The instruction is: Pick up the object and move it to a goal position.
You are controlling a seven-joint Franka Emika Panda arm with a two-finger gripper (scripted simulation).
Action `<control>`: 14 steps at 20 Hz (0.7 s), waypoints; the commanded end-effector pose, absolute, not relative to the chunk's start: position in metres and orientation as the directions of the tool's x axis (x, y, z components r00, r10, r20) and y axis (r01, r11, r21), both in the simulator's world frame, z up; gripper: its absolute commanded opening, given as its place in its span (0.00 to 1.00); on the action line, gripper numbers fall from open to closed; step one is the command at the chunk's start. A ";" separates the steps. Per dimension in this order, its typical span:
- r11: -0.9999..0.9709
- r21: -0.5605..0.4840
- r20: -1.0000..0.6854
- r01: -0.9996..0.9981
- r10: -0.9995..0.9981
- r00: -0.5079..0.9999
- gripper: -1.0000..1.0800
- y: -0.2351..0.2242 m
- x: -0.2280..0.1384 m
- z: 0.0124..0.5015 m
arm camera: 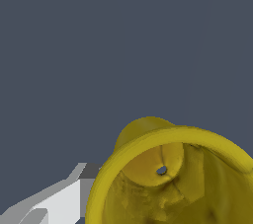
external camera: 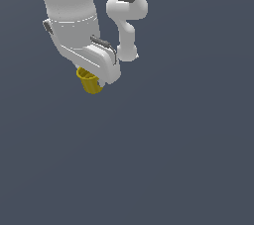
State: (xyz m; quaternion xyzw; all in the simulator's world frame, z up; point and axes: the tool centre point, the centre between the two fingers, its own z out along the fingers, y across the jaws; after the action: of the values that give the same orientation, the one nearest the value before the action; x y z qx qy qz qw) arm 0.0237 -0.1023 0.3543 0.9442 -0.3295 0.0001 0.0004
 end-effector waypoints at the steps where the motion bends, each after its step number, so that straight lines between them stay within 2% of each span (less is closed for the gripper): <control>1: -0.783 0.001 0.001 -0.622 -0.622 0.783 0.00 -0.105 0.028 0.376; 14: -0.784 0.000 0.000 -0.621 -0.621 0.784 0.00 -0.116 0.044 0.449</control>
State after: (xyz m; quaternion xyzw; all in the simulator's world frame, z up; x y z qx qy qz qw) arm 0.0430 -0.1154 0.4424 0.9444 -0.3289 -0.0003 0.0003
